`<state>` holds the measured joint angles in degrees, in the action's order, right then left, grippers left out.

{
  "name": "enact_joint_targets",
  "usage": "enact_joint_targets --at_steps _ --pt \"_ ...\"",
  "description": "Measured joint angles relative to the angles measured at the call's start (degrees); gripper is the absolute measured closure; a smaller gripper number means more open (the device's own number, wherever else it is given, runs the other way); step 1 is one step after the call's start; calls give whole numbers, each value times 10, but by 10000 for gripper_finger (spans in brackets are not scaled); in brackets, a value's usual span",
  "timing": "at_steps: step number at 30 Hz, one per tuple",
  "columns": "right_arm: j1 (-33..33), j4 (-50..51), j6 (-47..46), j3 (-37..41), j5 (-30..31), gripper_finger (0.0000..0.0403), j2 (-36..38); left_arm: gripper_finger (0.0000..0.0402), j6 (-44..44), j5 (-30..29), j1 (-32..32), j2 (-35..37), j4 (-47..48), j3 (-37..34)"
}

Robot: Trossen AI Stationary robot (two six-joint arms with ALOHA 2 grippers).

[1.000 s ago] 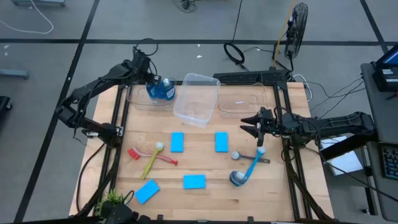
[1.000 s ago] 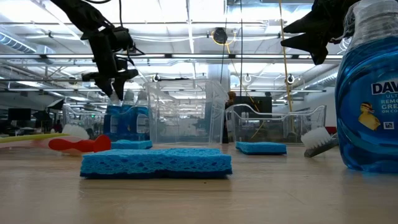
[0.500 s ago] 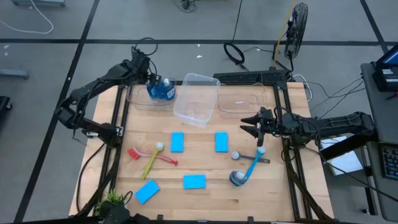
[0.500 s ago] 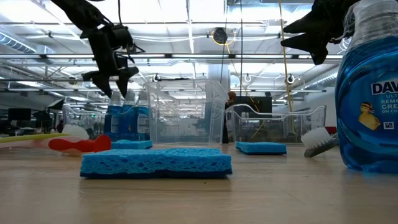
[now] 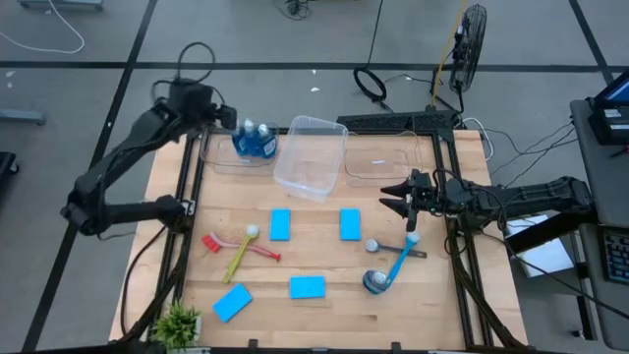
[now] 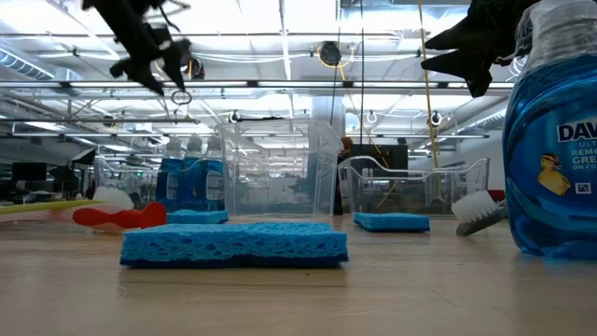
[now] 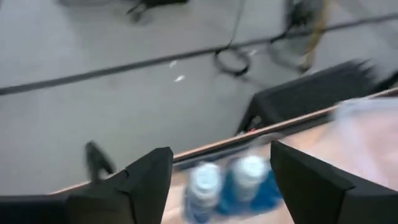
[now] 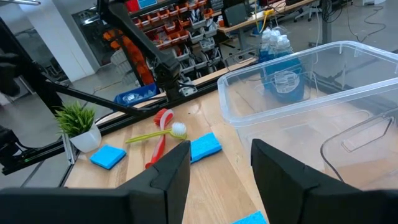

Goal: Pick & Place Kitchen Sink Supplies
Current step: Put the blue dishwashing liquid into the left transparent bin

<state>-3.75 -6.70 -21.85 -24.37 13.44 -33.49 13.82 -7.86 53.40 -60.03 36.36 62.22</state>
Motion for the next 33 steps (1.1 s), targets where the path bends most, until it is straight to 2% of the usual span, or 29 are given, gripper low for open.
enact_joint_targets --at_steps 6,10,14,20,22,27,29,33 --pt "0 0 0 0 0 248 0 147 70 106 -65 81 -5 0" --pt "0 0 0 0 0 248 0 141 110 128 -132 116 -7 0" --pt "0 0 0 0 0 248 0 138 123 128 -199 140 -6 0" --pt "-1 -27 0 0 -8 248 0 156 93 126 -288 151 26 0" --pt "-1 -55 1 0 -41 248 0 163 92 116 -310 151 47 0" --pt "-4 -139 -8 0 -171 248 0 181 119 57 -362 147 89 -10" --pt "-13 -155 -14 -1 -193 248 0 190 130 32 -381 147 87 -26" --pt "-46 -140 3 -22 -192 248 0 213 155 7 -414 148 32 -80"
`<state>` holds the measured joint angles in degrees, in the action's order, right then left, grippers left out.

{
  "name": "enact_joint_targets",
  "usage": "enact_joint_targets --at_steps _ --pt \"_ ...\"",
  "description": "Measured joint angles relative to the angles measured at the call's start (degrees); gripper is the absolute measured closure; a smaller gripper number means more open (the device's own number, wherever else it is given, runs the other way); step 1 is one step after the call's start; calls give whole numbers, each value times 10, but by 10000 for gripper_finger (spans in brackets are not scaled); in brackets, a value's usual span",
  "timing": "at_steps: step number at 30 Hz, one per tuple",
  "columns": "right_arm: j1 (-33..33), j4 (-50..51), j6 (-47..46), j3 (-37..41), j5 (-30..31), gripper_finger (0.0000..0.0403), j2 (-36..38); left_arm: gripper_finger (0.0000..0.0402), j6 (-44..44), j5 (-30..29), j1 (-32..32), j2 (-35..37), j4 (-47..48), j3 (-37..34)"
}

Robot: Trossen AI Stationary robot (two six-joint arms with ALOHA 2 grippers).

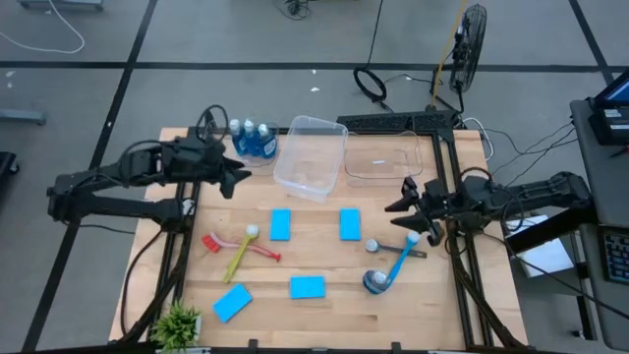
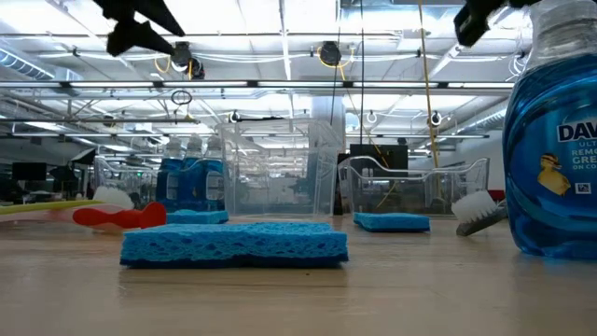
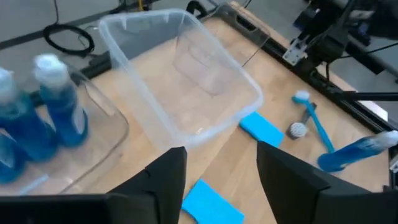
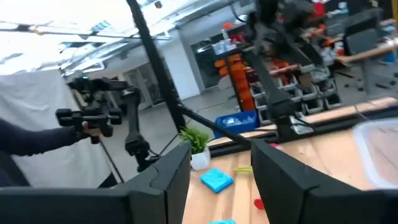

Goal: Pick & Place Kitchen Sink Supplies
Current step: Put the blue dishwashing liquid into the left transparent bin

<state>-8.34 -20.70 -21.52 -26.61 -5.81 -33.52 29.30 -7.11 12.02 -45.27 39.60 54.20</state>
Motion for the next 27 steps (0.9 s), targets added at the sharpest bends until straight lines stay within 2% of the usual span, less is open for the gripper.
enact_joint_targets --at_steps 3,8,13,19,23,27 --pt "-31 48 30 -40 21 248 -4 233 9 0 -15 4 -79 -45" --pt "-87 237 53 -139 77 248 -26 265 20 0 -24 19 -161 -95" --pt "-136 407 43 -229 103 248 -80 284 28 -10 -24 39 -159 -100" --pt "-182 540 14 -316 102 248 -164 281 21 -44 -24 71 -157 -100" --pt "-205 606 10 -352 102 248 -216 270 18 -50 -24 88 -157 -100" --pt "-216 628 -1 -368 101 248 -254 259 15 -50 -24 95 -152 -100"
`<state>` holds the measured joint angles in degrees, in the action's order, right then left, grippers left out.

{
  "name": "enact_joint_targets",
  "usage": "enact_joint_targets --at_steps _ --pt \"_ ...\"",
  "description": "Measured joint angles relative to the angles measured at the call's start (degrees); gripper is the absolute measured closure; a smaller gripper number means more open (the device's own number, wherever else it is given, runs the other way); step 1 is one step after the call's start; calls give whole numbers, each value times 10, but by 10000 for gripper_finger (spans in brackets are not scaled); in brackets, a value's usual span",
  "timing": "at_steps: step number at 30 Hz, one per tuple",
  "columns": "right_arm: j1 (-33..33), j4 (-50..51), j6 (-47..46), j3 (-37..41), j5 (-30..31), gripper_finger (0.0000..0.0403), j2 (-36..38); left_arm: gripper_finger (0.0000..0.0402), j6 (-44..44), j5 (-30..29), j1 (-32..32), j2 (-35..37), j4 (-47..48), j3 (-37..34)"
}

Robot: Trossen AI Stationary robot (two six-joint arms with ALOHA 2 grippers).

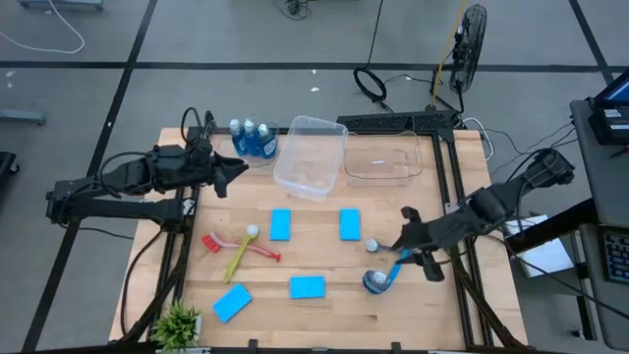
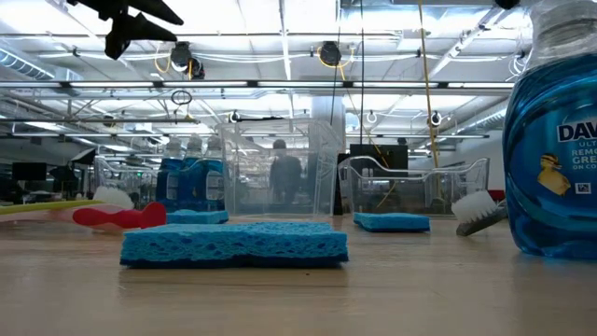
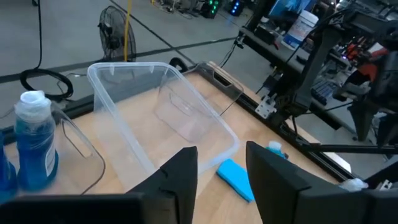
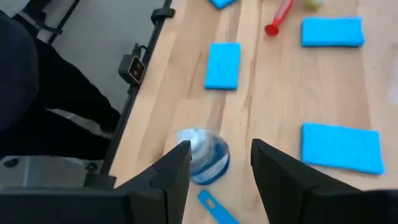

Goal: Pick & Place Kitchen Sink Supplies
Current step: Put the blue dishwashing liquid into the left transparent bin

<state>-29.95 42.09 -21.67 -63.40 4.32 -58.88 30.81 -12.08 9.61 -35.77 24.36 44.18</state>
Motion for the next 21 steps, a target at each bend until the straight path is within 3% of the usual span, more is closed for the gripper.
enact_joint_targets --at_steps 9,21 --pt "-2 -10 -75 0 -31 248 -42 237 -11 0 0 2 13 0" --pt "-2 -22 -78 0 -60 247 -107 227 -18 29 0 2 34 0"
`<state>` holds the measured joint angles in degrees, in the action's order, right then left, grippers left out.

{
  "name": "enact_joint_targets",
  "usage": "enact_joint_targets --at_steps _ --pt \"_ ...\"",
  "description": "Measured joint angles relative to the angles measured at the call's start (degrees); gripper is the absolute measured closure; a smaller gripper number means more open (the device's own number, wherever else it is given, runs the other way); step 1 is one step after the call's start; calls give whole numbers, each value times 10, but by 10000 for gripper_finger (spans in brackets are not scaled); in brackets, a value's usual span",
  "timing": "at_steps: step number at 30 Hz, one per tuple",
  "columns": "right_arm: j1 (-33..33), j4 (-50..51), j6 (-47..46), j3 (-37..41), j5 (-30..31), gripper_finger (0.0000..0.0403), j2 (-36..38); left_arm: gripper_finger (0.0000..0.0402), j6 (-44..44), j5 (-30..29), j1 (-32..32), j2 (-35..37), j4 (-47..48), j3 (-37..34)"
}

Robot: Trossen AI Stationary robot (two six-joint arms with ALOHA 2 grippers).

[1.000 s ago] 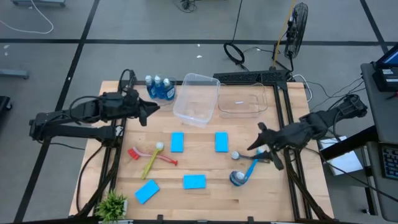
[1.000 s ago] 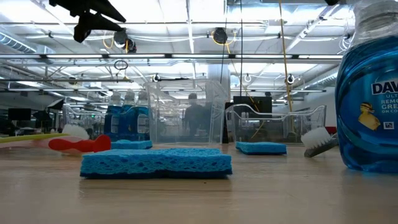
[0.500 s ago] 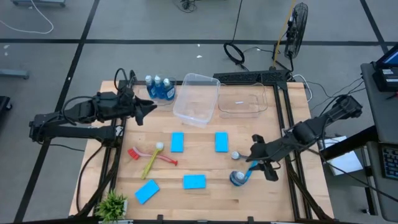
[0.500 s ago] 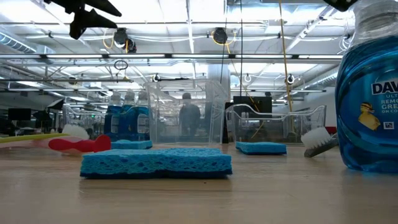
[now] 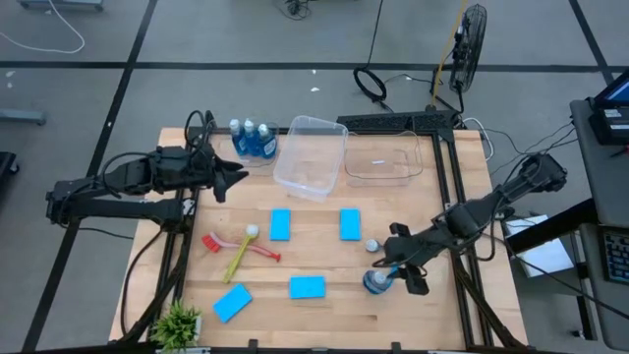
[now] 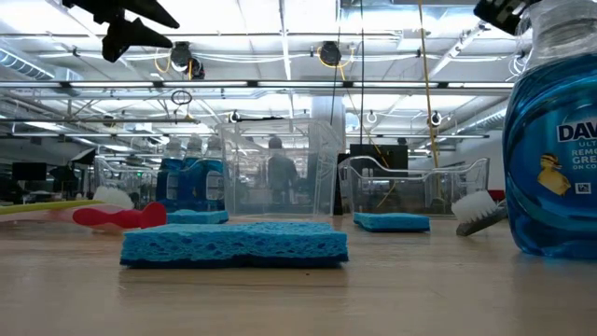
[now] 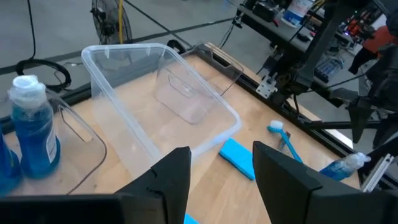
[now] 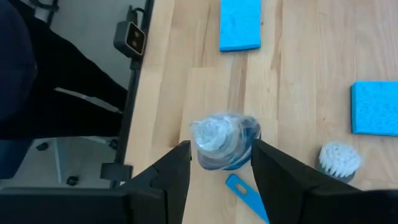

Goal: Pick & Place Kitchen Sink Supplies
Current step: Put the blue dishwashing liquid into the left transparent bin

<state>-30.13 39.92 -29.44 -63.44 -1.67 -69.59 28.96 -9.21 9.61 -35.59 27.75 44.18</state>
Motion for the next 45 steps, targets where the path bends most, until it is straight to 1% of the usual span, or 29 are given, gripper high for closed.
enact_joint_targets --at_steps 6,14,20,27,33,35,38,45 --pt "0 -28 -4 0 -1 247 -24 226 -16 2 0 0 0 0" --pt "0 -29 -12 0 0 247 -40 226 -19 2 0 0 14 0" --pt "0 -31 -32 0 1 247 -17 227 -23 2 0 0 25 0" --pt "0 -32 -103 0 1 247 2 227 -29 3 0 0 25 0" --pt "0 -32 -99 1 -2 247 11 227 -29 3 0 0 25 0" --pt "0 -32 -102 1 -15 247 13 227 -29 3 0 0 25 0" --pt "1 -32 -81 1 -32 247 14 227 -30 3 0 0 25 0" --pt "1 -32 -75 1 -30 248 14 227 -30 3 0 0 25 0"
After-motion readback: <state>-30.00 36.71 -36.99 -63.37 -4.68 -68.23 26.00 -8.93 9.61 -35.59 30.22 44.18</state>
